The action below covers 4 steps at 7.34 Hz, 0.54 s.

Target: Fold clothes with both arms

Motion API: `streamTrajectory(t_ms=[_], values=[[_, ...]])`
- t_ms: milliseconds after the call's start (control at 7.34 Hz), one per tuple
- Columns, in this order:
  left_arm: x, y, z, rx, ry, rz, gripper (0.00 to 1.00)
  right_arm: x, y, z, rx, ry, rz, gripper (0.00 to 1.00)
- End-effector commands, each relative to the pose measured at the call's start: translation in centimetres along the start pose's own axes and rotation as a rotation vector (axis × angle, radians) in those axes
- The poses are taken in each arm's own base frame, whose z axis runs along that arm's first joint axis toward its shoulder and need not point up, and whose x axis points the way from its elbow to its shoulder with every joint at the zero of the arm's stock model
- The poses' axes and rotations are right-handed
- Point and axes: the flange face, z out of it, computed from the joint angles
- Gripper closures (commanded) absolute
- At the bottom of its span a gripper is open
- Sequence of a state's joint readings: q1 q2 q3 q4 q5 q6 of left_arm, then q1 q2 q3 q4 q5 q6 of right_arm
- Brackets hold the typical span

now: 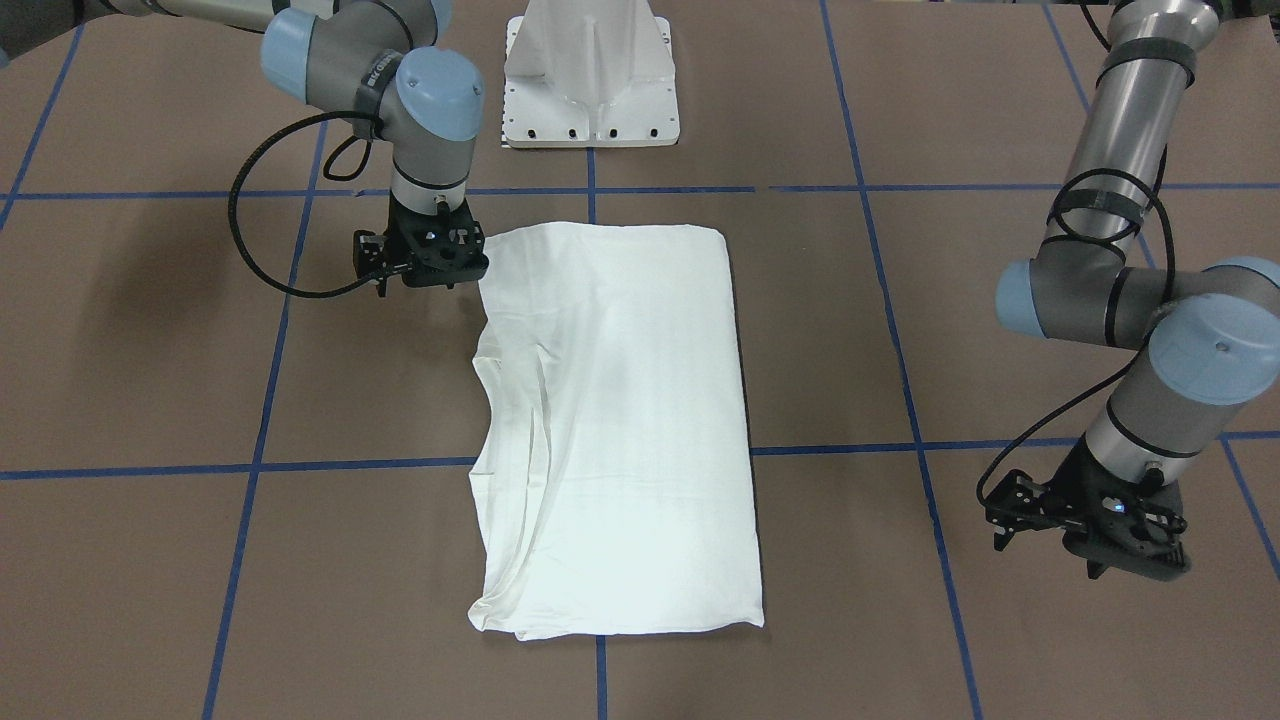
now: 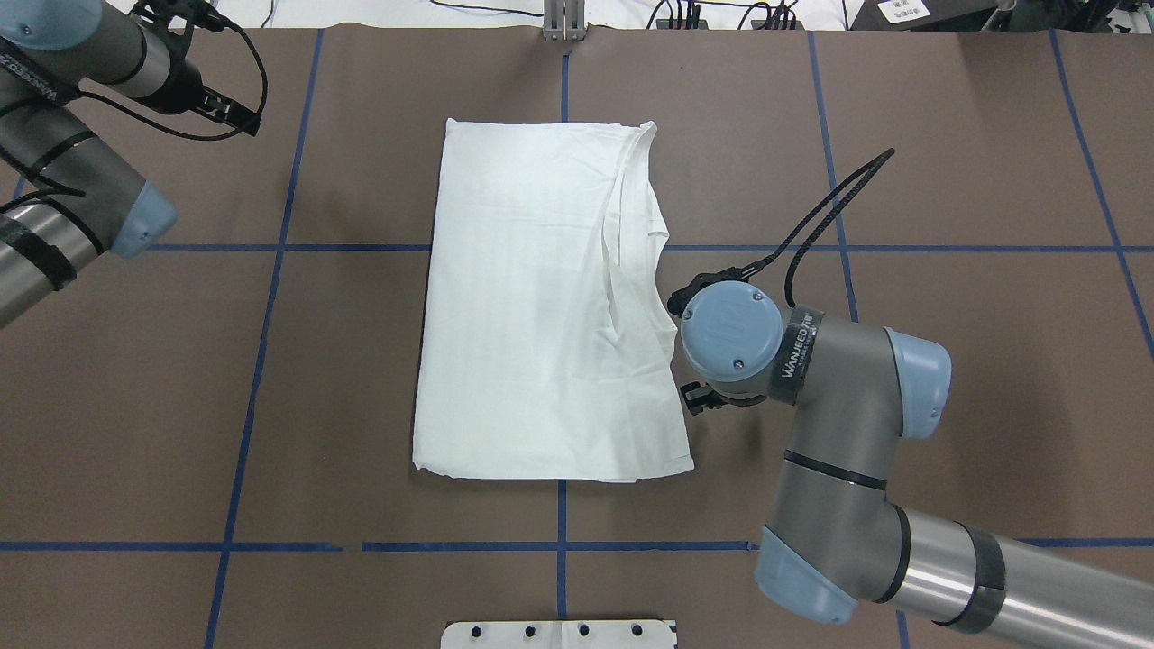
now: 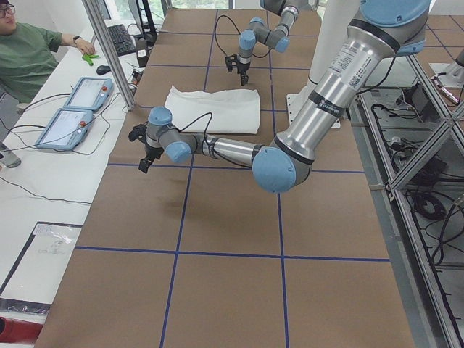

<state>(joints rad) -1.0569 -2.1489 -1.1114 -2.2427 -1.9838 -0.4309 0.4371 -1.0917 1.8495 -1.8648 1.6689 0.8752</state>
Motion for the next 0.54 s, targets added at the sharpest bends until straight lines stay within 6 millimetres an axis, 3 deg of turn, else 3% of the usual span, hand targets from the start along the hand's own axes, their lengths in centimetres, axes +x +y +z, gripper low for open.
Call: streamTrajectory(t_ms=[0, 136, 409], values=[[0.2, -0.2, -0.3, 0.005, 0.004, -0.013, 0.0, 0.6, -1.5, -2.1, 0.045, -0.032, 0.024, 0.1], [0.6, 0.0, 0.0, 0.004, 0.008, -0.018, 0.0, -1.1, -5.5, -3.8, 0.118, -0.102, 0.053, 0.09], [0.8, 0.1, 0.1, 0.007, 0.01, -0.016, 0.0, -2.9, -12.2, -1.9, 0.217, -0.225, 0.124, 0.11]])
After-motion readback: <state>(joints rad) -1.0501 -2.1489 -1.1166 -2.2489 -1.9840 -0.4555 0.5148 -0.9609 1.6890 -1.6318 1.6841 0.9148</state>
